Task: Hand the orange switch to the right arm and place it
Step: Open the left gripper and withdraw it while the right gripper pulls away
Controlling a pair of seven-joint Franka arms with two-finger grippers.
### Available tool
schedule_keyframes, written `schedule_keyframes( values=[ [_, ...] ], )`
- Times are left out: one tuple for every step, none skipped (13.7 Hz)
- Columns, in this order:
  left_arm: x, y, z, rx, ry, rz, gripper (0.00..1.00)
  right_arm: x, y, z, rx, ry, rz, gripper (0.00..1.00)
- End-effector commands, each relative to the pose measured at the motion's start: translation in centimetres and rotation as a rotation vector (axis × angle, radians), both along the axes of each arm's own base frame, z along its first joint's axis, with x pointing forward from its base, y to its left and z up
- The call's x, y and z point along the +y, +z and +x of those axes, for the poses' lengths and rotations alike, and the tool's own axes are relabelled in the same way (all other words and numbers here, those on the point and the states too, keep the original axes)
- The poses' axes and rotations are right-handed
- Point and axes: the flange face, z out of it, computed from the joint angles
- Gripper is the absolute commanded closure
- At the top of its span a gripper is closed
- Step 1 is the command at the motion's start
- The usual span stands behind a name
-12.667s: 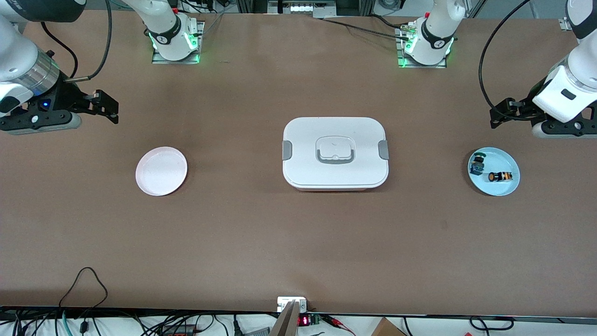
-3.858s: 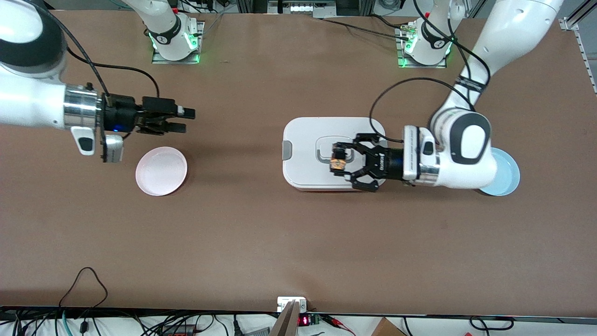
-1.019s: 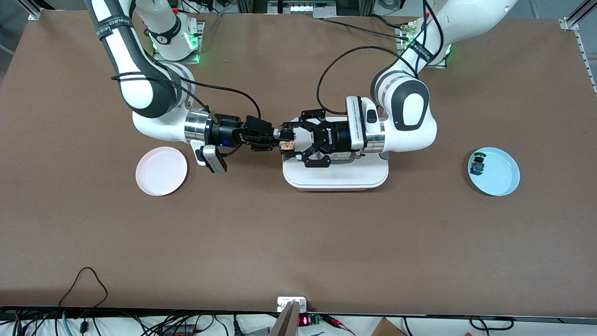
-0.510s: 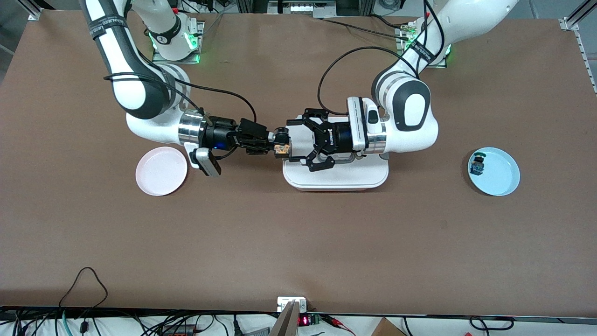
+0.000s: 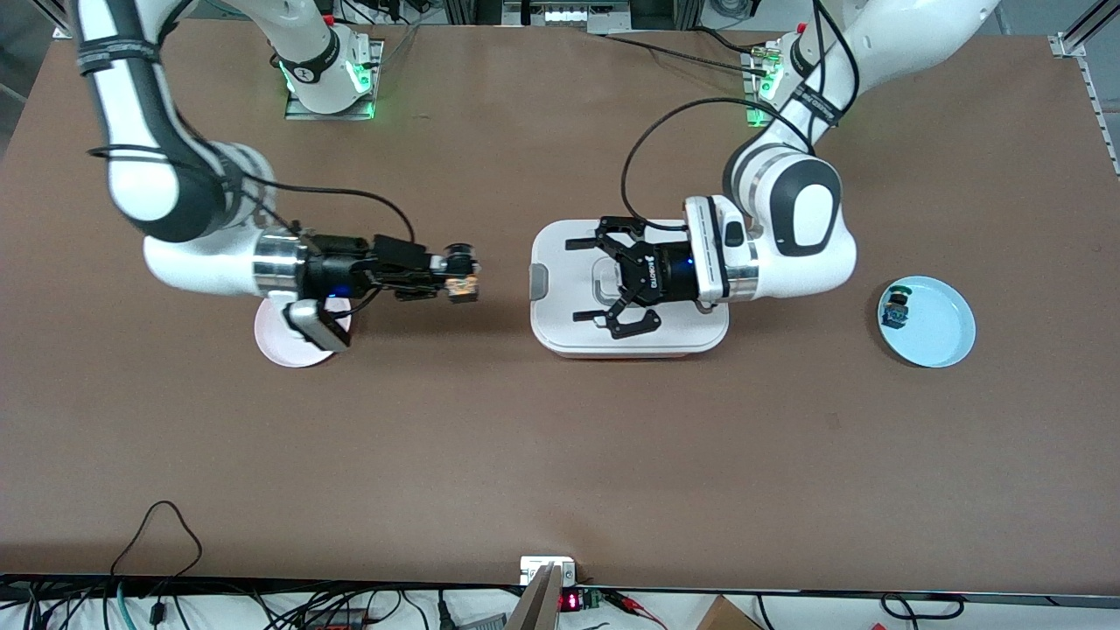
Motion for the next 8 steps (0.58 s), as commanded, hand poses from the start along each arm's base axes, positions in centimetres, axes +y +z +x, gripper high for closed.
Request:
schedule_keyframes(
  values=[
    [4.6, 2.0, 1.4, 0.044, -0.093, 0.089, 0.00, -6.1, 0.0, 0.9, 0.068, 0.067, -0.031, 1.00],
    [5.1, 2.1, 1.5, 0.064, -0.114, 0.119, 0.00, -9.2, 0.2, 1.0, 0.069, 0.082, -0.054, 1.00],
    [5.8, 1.9, 1.7, 0.094, -0.120, 0.145, 0.00, -11.2, 0.3, 0.8, 0.076, 0.101, -0.042, 1.00],
    [6.0, 1.5, 1.6, 0.110, -0.134, 0.180, 0.00, -13.0, 0.5, 0.6, 0.079, 0.108, -0.021, 1.00],
    [6.3, 0.8, 1.4, 0.124, -0.152, 0.225, 0.00, -14.6, 0.3, 0.4, 0.086, 0.119, -0.032, 1.00],
    [7.1, 0.2, 1.5, 0.135, -0.162, 0.269, 0.00, -15.8, 0.2, 0.2, 0.089, 0.122, -0.050, 1.00],
    [7.3, -0.2, 1.4, 0.163, -0.171, 0.304, 0.00, -16.6, 0.2, 0.0, 0.091, 0.129, -0.049, 1.00],
    [7.4, -0.4, 1.3, 0.212, -0.172, 0.327, 0.00, -17.6, 0.0, -0.2, 0.096, 0.137, -0.071, 1.00]
  ],
)
